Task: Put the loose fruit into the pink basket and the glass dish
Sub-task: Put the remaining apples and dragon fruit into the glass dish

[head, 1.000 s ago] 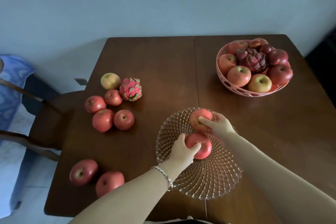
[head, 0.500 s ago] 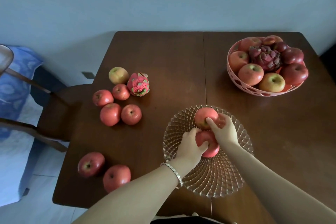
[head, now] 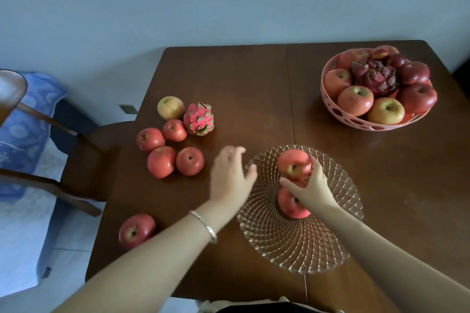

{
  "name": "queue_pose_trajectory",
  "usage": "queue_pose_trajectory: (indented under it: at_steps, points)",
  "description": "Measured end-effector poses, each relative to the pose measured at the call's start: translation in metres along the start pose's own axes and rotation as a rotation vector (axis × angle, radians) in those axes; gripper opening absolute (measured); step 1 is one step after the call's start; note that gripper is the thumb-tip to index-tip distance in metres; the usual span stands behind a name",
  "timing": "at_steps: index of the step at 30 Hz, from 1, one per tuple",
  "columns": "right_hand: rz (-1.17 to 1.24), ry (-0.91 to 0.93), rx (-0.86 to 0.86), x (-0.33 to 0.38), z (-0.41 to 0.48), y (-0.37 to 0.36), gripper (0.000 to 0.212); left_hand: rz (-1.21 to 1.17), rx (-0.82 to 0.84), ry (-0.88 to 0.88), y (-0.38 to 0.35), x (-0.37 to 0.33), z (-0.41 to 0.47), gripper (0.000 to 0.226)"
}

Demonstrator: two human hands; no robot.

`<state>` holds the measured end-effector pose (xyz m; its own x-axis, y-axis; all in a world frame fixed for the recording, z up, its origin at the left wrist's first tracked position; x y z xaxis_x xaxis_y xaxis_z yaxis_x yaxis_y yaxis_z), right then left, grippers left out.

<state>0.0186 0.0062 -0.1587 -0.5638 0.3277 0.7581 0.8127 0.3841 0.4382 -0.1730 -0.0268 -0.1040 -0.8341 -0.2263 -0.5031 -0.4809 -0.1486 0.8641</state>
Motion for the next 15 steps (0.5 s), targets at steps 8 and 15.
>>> queue_pose_trajectory:
  at_steps: [8,15]
  points:
    - [-0.048,-0.059,0.016,-0.003,-0.008,-0.001,0.107,0.704,0.378,0.182,0.011,0.103,0.043,0.073]
    - [0.095,0.106,-0.127,0.038,-0.029,0.033,0.068,0.143,0.19,0.025,0.028,0.027,0.03,0.066]
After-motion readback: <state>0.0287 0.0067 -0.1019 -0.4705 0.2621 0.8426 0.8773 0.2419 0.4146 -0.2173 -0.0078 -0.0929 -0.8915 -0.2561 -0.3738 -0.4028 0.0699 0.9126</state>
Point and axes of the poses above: each hand's wrist, its own z-axis towards the middle knuckle, its own y-axis out of the back of the hand, x = y × z, the point moved 7 cm from there along z, towards the middle knuckle, and after that the axes turned 4 degrees about x, right-handed, at the moved point
